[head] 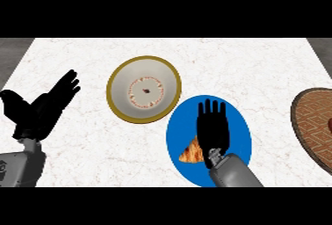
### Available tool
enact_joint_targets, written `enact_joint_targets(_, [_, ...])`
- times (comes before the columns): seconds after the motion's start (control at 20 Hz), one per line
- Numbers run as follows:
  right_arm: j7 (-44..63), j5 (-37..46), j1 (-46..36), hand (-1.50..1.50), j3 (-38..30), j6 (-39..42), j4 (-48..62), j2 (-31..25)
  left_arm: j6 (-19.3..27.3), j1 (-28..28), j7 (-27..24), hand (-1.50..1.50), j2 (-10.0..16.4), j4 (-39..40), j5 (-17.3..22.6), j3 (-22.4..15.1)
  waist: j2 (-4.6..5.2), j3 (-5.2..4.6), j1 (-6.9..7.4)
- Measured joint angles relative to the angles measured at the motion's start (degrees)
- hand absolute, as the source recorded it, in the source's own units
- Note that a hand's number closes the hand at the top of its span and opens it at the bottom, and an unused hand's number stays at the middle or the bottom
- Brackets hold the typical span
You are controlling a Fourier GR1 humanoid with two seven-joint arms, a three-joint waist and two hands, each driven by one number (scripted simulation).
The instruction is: Pick the croissant from the plate and place it in the bowl
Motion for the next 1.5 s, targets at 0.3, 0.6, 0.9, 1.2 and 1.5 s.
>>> enact_joint_targets(0.3, [-4.59, -0.35, -1.70, 1.50, -2.49, -1.17, 2.45, -1.10, -0.79, 0.33, -0.14, 0.00, -0.69, -0.14, -0.39, 0.57, -0.20, -0.11, 0.05])
enact_joint_targets(0.6, [-8.96, 0.73, -2.01, 1.50, -2.31, -4.22, 2.69, -2.24, -1.29, -0.33, -1.01, 0.00, -1.23, 1.06, -1.10, 1.08, -0.31, -0.21, -0.05])
enact_joint_targets(0.9, [-12.07, 2.30, -1.96, 1.50, -2.24, -7.09, 3.51, -2.63, -1.32, -0.22, 1.16, 0.00, -1.50, -0.84, -1.10, 1.51, -0.46, -0.31, -0.04])
enact_joint_targets(1.2, [-17.38, -0.53, -1.01, 1.50, -4.91, -7.42, 1.80, -3.87, -2.25, 0.12, 0.12, 0.00, -1.20, 0.11, -1.26, 2.44, -0.32, -0.24, -0.15])
enact_joint_targets(1.5, [-34.57, -15.26, -0.26, 1.50, -18.01, -9.47, 4.59, -11.87, -1.76, -0.30, 1.28, 0.00, -1.48, -1.11, -1.44, 2.16, 0.25, 0.08, -0.17])
